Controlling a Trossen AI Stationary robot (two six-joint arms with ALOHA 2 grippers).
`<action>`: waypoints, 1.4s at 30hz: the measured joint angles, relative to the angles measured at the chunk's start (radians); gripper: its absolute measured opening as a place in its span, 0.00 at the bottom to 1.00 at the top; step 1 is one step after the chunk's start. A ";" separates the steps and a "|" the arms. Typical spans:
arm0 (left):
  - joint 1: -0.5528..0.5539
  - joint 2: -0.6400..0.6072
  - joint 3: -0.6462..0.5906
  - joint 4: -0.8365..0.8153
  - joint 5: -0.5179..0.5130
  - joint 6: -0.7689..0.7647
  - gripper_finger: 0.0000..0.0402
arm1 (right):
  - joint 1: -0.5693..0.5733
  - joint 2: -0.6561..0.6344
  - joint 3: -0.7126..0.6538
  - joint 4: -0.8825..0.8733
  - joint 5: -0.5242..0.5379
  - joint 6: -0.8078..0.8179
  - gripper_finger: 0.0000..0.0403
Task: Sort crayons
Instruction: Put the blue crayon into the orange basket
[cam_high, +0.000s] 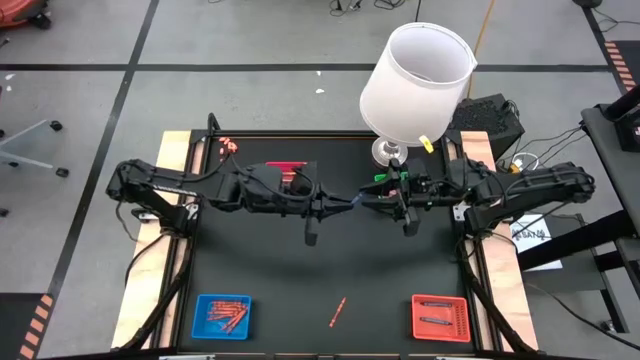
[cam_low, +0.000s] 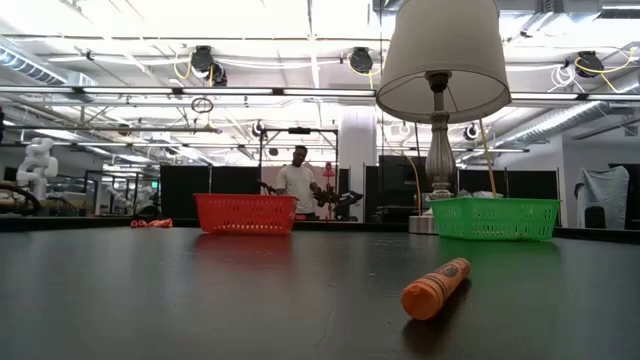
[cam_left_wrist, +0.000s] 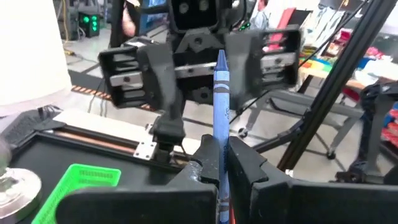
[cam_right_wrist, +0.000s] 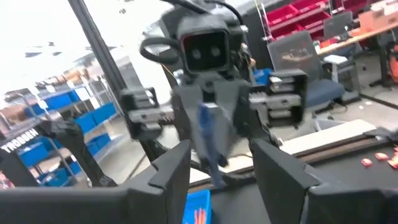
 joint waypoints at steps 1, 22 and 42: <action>0.000 0.001 0.000 -0.001 -0.005 0.009 0.01 | 0.002 0.005 0.000 0.017 0.000 -0.001 0.39; 0.001 0.001 0.000 0.026 -0.052 0.016 0.03 | 0.002 0.064 0.000 0.160 -0.002 -0.026 0.25; 0.001 -0.004 0.000 0.035 -0.051 -0.015 0.18 | 0.002 0.036 0.000 0.141 -0.009 -0.017 0.01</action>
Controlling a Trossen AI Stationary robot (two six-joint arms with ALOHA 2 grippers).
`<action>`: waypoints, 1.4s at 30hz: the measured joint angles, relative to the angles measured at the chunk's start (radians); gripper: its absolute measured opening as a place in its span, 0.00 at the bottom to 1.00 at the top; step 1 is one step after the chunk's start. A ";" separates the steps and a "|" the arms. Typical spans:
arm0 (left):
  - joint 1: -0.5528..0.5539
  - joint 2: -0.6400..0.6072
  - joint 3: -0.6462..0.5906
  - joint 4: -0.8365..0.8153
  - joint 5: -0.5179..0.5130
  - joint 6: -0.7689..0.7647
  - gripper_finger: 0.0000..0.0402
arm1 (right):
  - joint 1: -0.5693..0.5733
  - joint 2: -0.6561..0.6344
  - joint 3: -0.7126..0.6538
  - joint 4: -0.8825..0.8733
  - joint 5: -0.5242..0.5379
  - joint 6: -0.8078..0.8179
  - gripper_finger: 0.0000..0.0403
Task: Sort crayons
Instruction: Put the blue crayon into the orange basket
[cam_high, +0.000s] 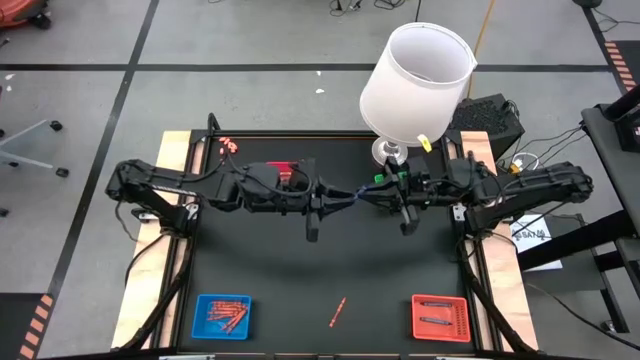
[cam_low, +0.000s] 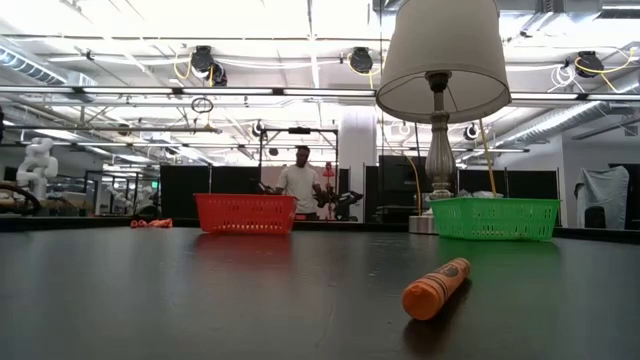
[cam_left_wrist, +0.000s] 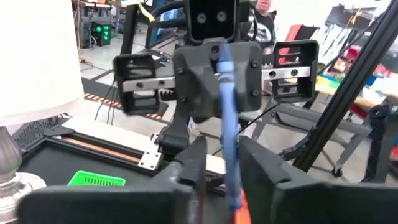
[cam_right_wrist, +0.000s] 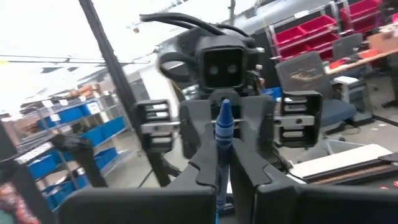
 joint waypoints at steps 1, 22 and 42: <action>0.000 -0.001 0.000 0.001 -0.001 -0.013 0.22 | 0.000 -0.011 0.000 -0.008 -0.011 0.000 0.01; -0.116 -0.003 0.000 -0.137 -0.019 -0.232 0.43 | 0.211 -0.264 0.000 -0.555 -0.059 0.235 0.00; -0.265 0.072 -0.001 -0.314 -0.133 -0.394 0.43 | 0.617 -0.083 0.000 -1.001 -0.070 0.641 0.00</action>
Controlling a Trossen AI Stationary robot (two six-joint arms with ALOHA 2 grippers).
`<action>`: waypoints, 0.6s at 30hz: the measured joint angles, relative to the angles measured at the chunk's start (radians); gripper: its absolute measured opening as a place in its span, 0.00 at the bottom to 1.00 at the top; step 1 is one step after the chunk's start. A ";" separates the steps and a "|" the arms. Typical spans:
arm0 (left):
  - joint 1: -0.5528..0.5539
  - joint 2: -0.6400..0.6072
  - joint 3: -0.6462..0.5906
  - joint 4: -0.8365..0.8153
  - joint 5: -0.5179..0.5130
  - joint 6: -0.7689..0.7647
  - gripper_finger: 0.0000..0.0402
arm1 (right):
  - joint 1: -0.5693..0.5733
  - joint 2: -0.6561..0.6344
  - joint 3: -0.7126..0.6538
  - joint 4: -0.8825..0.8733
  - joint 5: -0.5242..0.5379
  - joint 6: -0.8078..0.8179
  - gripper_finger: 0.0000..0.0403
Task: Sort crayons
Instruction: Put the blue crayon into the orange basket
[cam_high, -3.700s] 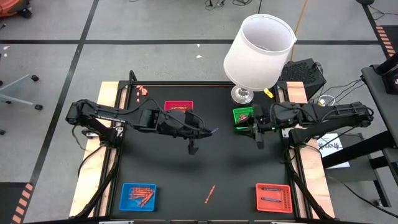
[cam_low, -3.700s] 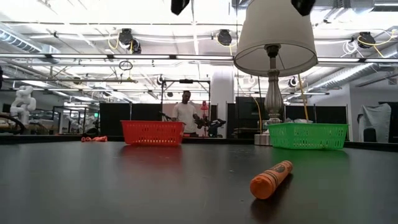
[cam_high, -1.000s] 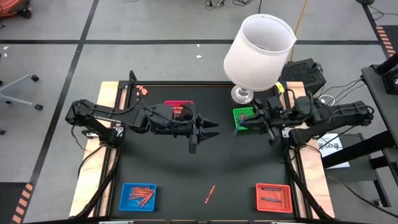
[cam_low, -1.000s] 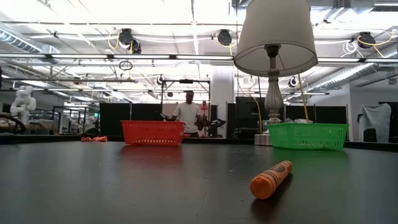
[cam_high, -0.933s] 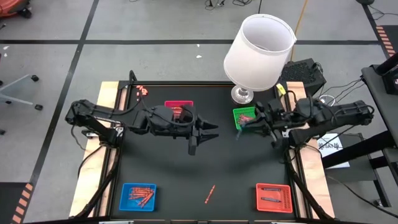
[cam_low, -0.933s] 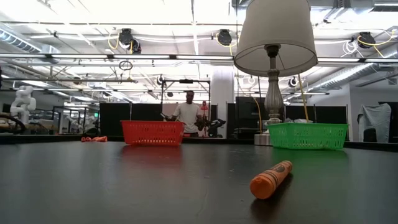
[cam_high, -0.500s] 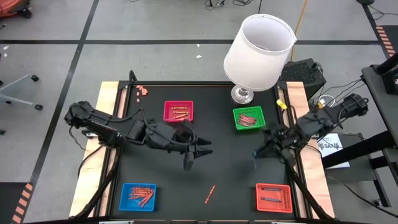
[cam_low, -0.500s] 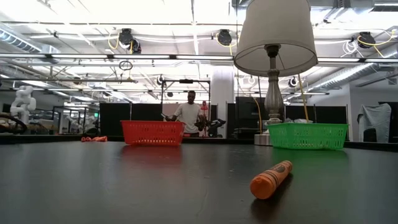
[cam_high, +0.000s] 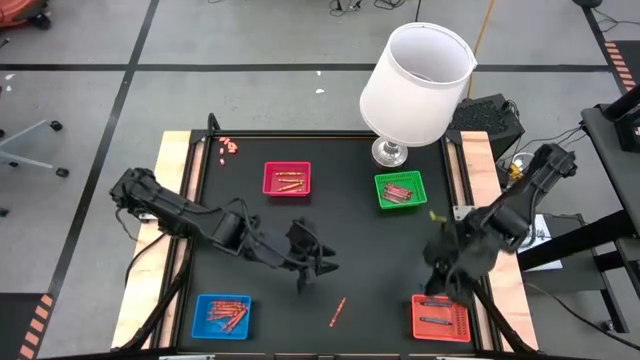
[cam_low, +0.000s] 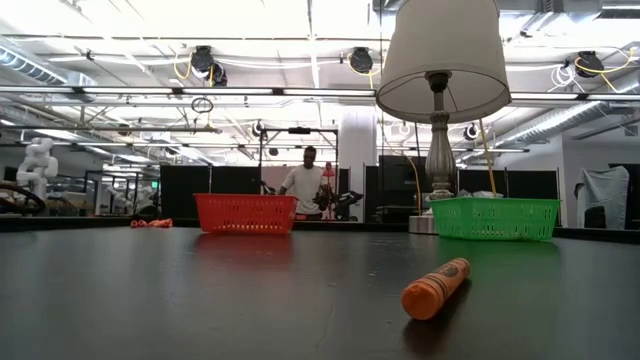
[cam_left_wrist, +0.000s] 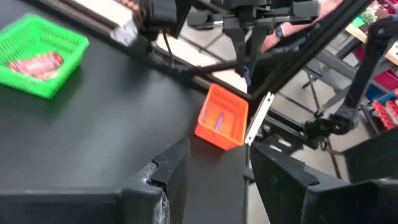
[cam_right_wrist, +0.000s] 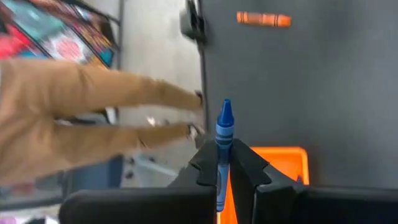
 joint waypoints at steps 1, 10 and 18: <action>-0.008 0.010 0.000 0.000 0.001 -0.018 0.43 | 0.019 0.022 0.000 -0.003 0.000 0.011 0.00; -0.064 0.105 0.000 -0.005 0.007 -0.085 0.43 | 0.187 0.246 0.000 -0.021 0.000 0.120 0.00; -0.072 0.180 0.000 -0.015 0.080 -0.204 0.43 | 0.269 0.422 0.000 -0.024 0.000 0.198 0.00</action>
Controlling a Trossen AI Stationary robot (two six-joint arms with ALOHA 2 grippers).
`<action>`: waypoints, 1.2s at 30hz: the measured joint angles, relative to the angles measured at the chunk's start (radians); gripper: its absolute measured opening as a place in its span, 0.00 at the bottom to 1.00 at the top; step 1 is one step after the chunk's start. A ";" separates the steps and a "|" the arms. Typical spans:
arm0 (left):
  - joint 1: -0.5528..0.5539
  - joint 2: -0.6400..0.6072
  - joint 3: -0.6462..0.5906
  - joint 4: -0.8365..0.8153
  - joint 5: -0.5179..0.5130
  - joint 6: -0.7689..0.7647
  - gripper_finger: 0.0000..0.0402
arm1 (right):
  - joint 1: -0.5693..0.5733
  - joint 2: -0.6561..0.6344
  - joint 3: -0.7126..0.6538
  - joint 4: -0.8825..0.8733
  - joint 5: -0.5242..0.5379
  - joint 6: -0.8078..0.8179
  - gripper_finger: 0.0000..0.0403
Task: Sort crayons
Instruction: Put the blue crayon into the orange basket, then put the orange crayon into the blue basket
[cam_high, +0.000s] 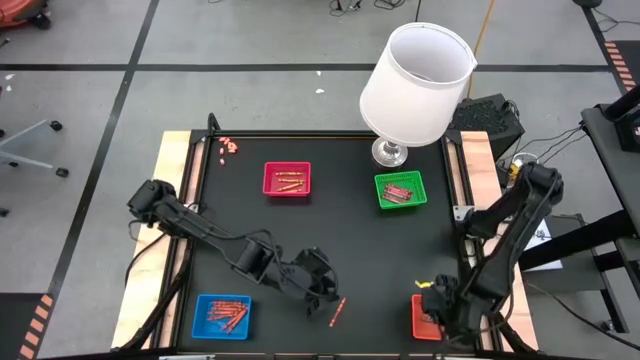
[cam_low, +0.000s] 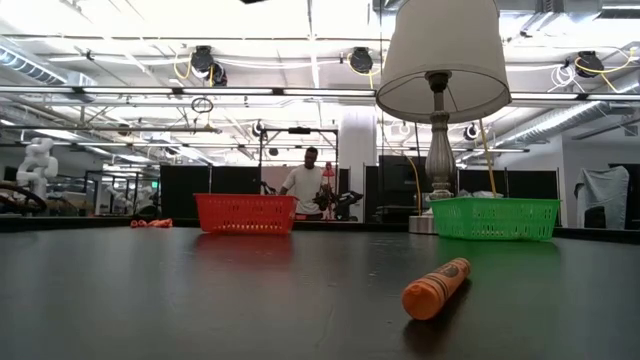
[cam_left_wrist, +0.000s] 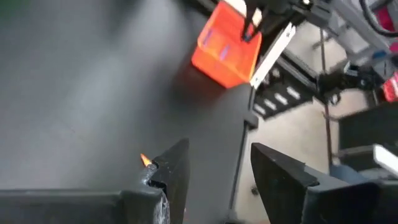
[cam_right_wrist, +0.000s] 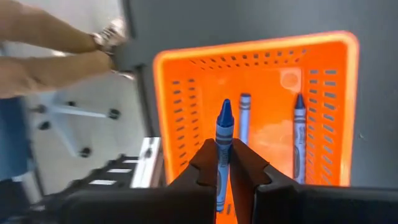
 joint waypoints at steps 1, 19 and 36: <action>0.002 0.008 0.000 -0.001 0.020 -0.010 0.43 | 0.006 0.022 0.000 0.000 0.000 0.002 0.00; -0.022 0.082 -0.001 -0.018 -0.005 -0.013 0.43 | 0.018 0.172 0.000 -0.011 -0.030 0.014 0.21; -0.017 0.099 0.000 -0.011 0.008 -0.002 0.43 | 0.018 -0.084 0.000 -0.003 -0.067 0.213 0.29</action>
